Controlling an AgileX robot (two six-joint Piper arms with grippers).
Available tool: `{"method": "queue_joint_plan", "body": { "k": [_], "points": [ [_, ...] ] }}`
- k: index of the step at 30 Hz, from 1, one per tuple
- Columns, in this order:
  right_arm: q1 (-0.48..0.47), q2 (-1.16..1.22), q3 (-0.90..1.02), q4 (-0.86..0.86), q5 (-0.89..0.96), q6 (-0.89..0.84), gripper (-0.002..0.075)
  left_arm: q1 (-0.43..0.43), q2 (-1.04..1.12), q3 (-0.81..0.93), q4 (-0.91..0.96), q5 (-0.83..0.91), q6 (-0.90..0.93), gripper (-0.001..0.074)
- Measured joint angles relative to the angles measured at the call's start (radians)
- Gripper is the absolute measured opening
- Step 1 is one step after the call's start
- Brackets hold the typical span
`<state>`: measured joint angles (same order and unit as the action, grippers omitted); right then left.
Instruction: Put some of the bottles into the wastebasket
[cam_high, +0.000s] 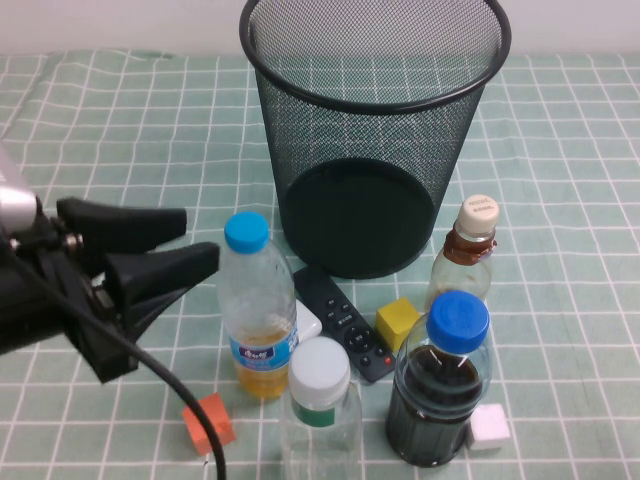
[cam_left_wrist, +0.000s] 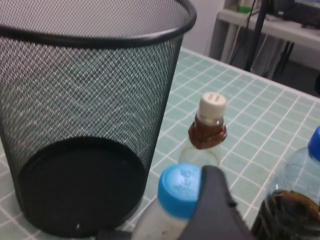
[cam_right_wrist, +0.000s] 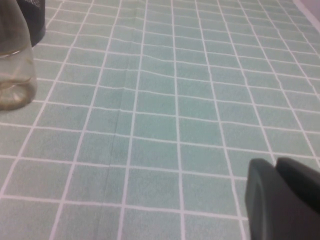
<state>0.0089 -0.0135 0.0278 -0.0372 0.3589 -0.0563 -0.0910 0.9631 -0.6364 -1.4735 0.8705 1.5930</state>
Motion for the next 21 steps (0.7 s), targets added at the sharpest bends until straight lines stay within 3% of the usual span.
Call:
{"method": "queue_joint_plan", "body": {
  "k": [2,4,7,11,15,17,21],
  "points": [
    [0.000,0.000,0.000,-0.007,-0.020,-0.002,-0.0001,0.000,0.020,-0.001,-0.060,0.019,0.051,0.0417],
    [0.000,0.000,0.000,0.015,-0.056,-0.002,-0.0001,0.000,0.029,-0.002,-0.079,0.060,0.100,0.0465],
    [0.000,0.000,0.000,0.128,-0.124,0.002,-0.0001,0.000,0.019,-0.002,-0.069,0.163,0.156,0.0461],
    [0.000,0.000,0.000,0.342,-0.216,0.002,-0.0001,-0.003,-0.028,-0.002,0.051,0.275,0.161,0.0385],
    [0.000,0.000,0.000,0.432,-0.302,0.018,-0.0001,-0.063,-0.066,-0.002,0.132,0.316,0.165,0.0363],
    [0.000,0.000,0.000,0.472,-0.318,0.026,-0.0001,-0.117,-0.069,-0.002,0.152,0.321,0.178,0.0386],
    [0.000,0.000,0.000,0.548,-0.309,0.032,0.0000,-0.217,-0.043,-0.002,0.165,0.264,0.191,0.0518]
  ]
}}
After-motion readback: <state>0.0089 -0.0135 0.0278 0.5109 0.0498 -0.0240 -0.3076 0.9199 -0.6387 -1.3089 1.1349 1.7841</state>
